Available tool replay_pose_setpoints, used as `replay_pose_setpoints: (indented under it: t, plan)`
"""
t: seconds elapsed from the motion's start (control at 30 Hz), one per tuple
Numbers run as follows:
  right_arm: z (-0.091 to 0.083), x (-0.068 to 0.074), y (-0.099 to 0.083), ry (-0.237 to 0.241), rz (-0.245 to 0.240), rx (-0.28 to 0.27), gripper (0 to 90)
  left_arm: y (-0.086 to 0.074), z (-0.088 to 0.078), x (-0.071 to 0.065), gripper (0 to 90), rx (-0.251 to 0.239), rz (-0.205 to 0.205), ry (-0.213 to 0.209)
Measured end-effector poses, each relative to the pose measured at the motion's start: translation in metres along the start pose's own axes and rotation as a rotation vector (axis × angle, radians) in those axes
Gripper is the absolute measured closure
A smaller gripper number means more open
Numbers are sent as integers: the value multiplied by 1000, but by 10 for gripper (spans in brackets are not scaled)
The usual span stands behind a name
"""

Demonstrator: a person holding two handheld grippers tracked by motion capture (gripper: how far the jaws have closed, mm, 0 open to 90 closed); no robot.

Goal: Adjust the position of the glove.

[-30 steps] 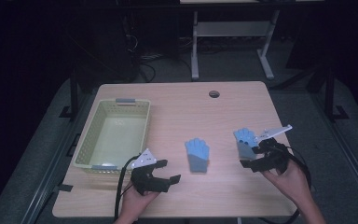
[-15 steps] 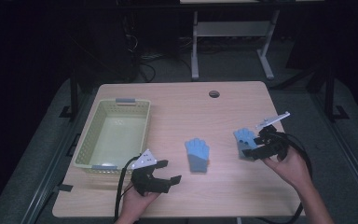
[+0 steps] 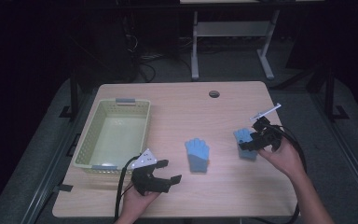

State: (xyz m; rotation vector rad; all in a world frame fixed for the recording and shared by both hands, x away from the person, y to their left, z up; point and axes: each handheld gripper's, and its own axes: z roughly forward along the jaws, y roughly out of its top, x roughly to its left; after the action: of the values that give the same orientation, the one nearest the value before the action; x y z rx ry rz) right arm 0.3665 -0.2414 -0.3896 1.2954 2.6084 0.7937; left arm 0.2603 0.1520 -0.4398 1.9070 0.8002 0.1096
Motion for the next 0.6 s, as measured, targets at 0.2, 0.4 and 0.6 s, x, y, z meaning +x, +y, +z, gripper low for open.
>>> replay_pose_setpoints:
  t: [0.2,0.4,0.6]
  plan:
    - [8,-12,5,-20,39,12,315,-1,1,1,189,6,0,-1]
    - [17,-19,7,-29,69,40,336,0,0,1,189,2,-4,-3]
    - [25,-26,5,-38,107,63,356,1,-1,0,189,-7,-6,-7]
